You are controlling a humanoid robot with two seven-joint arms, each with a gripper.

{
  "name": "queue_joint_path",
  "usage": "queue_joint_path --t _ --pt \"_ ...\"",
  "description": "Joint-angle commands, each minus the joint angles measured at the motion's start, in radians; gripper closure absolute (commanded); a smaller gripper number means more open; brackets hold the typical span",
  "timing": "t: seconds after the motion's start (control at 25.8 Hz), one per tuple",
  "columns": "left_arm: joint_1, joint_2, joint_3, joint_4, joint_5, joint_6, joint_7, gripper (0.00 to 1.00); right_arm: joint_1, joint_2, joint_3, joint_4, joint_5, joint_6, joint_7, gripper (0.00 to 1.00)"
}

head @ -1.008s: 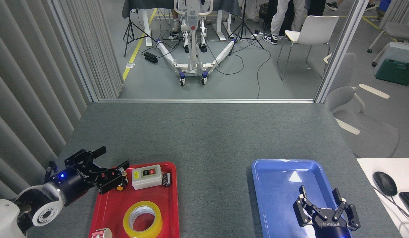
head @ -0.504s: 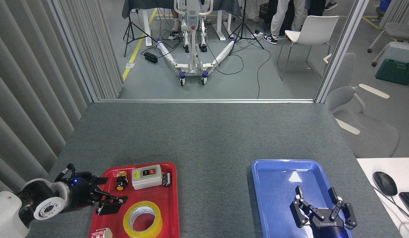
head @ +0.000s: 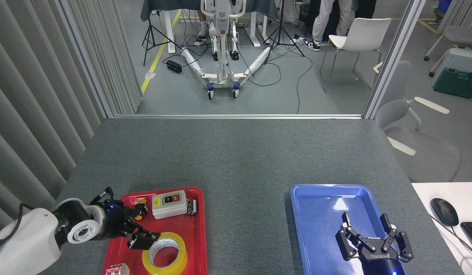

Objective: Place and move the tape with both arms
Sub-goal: 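Move the left gripper over the yellow tape roll in the red tray, then lower the left gripper and grasp the yellow tape roll's rim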

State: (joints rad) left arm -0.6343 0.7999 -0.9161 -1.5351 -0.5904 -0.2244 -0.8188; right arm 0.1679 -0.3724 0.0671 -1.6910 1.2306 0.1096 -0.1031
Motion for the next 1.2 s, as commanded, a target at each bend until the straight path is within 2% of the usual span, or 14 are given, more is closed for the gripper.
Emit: queue_joint_path --t 0.0,0.19,0.7,0.89,1.05,1.16 --pt "-0.030 -0.045 -0.046 0.056 0.000 0.002 -0.071 0.01 -0.001 -0.008 0.000 -0.001 0.000 0.001 0.000 0.00" --pt "-0.067 -0.090 -0.087 0.109 0.001 0.005 -0.194 0.01 -0.001 -0.010 0.003 -0.001 0.000 0.001 0.000 0.00" --pt "-0.082 -0.179 -0.087 0.245 0.000 0.005 -0.232 0.01 -0.001 -0.017 0.003 -0.002 0.000 0.001 0.000 0.00" --pt "-0.082 -0.194 -0.089 0.268 -0.002 0.007 -0.233 0.02 -0.001 -0.016 0.003 -0.002 0.000 0.001 0.000 0.00" --pt "-0.082 -0.196 -0.089 0.293 -0.003 0.025 -0.270 0.13 -0.001 -0.017 0.003 -0.004 0.000 0.002 0.000 0.00" --pt "-0.082 -0.196 -0.087 0.291 -0.003 0.056 -0.350 0.22 -0.002 -0.017 0.003 -0.004 -0.002 0.002 0.000 0.00"
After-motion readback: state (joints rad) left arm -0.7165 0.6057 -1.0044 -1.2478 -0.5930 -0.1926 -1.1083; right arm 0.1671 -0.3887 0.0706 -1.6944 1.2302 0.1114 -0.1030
